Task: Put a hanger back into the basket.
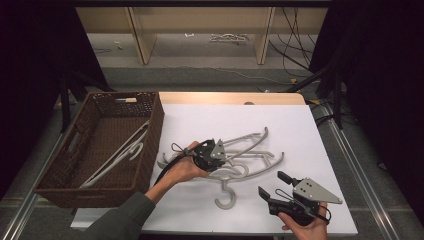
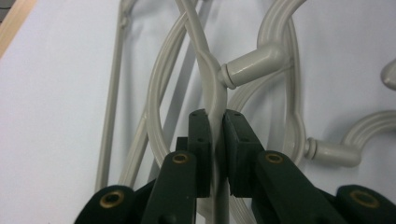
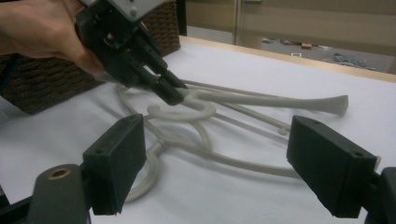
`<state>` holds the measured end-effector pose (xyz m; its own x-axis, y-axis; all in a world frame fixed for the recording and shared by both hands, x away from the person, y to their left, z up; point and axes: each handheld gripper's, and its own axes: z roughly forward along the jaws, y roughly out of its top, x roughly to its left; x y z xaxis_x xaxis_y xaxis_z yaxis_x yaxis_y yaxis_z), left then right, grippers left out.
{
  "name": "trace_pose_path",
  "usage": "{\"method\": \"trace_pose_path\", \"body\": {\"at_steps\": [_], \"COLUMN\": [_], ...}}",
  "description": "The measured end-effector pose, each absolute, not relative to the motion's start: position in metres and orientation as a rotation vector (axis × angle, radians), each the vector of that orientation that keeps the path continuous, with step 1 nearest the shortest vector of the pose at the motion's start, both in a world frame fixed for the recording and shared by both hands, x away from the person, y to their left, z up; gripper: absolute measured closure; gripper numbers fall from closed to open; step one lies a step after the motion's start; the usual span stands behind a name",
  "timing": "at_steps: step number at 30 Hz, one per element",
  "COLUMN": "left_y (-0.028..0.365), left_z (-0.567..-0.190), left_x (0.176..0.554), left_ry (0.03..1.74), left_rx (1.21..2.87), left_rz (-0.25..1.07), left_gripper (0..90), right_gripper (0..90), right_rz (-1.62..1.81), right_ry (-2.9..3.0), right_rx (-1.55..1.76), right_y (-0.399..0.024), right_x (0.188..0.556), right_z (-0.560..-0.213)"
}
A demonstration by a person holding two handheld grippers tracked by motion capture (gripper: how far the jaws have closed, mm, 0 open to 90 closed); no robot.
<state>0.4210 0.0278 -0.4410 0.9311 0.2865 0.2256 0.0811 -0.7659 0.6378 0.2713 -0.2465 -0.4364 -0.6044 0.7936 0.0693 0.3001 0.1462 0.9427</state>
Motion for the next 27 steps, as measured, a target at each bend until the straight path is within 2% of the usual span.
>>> {"method": "trace_pose_path", "body": {"at_steps": [14, 27], "left_y": [0.04, 0.043], "left_z": [-0.417, -0.371], "left_x": [0.423, 0.417], "left_ry": [0.416, 0.471], "left_rx": [2.229, 2.115], "left_rz": [0.275, 0.222], "left_gripper": [82.0, 82.0], "right_gripper": [20.6, 20.5], "right_rz": [1.467, 1.458], "right_ry": [1.969, 1.977], "right_rx": [1.044, 1.051], "right_y": [-0.247, -0.249], "right_x": [0.272, 0.271], "right_z": [-0.437, -0.437]}}
